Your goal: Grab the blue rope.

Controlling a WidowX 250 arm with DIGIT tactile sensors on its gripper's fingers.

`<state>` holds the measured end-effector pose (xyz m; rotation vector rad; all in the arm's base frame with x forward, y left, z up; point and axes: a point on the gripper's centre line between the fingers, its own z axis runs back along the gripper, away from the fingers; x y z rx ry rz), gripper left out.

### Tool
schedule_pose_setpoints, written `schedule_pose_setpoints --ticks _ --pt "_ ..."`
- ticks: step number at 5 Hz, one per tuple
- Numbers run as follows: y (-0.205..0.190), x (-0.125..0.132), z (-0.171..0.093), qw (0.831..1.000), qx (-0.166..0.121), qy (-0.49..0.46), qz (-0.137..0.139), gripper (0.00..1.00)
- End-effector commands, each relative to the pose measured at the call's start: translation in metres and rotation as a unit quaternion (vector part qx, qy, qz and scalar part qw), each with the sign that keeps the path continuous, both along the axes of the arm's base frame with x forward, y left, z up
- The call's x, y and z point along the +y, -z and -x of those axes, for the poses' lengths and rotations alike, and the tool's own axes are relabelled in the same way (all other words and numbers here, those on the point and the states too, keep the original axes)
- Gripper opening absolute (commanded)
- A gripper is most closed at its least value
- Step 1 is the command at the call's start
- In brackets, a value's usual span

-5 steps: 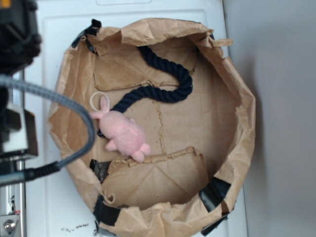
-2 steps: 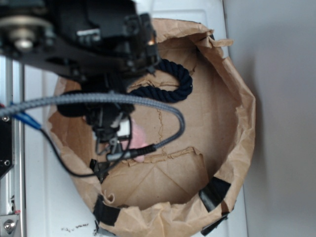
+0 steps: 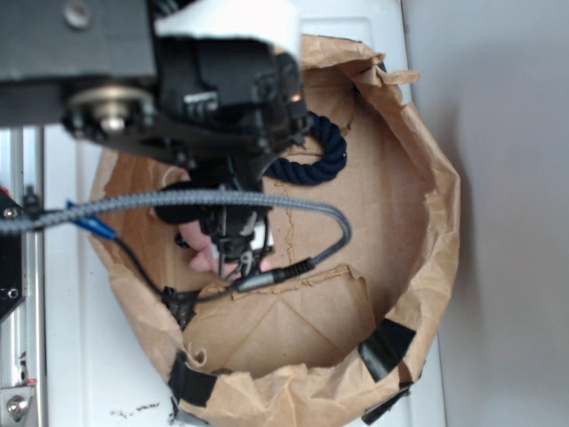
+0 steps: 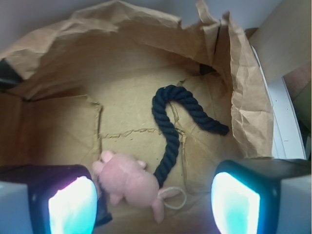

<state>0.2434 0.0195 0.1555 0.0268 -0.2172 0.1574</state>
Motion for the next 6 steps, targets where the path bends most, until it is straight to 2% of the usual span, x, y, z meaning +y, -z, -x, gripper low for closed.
schedule_pose_setpoints --ticks 1,2,3,6 --pt "0.019 -0.004 -0.011 1.000 -0.006 -0.019 0.019 1.00" --pt "0.035 -0.002 -0.016 0.999 0.010 -0.023 0.024 1.00" --pt "0.050 -0.001 -0.022 0.998 0.032 -0.026 0.040 1.00" --pt "0.050 -0.001 -0.022 0.998 0.032 -0.026 0.040 1.00"
